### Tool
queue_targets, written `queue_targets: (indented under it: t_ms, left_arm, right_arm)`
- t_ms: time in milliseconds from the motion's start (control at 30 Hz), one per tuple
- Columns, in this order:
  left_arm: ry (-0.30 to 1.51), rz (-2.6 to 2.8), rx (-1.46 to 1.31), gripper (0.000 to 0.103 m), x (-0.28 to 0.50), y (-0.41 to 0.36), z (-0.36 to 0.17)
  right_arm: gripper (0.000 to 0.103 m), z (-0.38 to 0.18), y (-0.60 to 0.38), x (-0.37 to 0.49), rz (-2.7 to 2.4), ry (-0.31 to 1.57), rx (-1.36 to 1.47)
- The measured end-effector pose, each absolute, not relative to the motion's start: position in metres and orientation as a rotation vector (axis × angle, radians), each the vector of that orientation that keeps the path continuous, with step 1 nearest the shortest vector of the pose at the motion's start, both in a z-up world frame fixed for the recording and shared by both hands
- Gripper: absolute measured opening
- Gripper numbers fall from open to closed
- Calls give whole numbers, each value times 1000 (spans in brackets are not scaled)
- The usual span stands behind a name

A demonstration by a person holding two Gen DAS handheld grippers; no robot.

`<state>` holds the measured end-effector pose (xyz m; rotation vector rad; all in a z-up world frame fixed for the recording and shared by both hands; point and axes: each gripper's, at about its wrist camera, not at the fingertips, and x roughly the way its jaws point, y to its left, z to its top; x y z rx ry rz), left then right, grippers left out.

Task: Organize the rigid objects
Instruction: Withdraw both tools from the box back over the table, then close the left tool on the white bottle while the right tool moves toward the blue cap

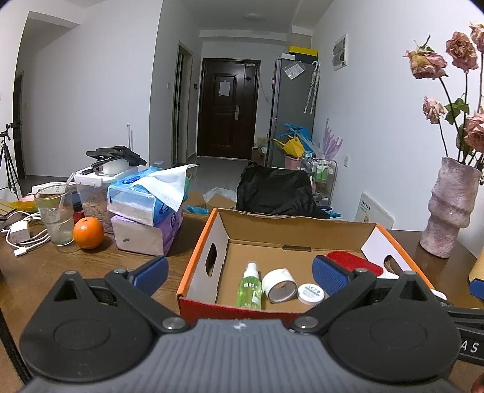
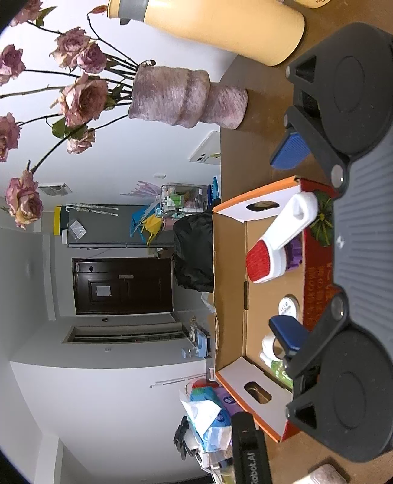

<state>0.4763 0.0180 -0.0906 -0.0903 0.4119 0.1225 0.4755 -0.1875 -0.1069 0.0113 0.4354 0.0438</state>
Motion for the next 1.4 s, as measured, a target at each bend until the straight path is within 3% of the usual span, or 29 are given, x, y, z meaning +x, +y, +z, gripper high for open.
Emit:
queue_targets:
  t_ms: [1400]
  left_arm:
    - [478, 77, -73, 103, 372, -18, -110]
  right_arm:
    - [103, -125, -231, 351, 49, 431, 19]
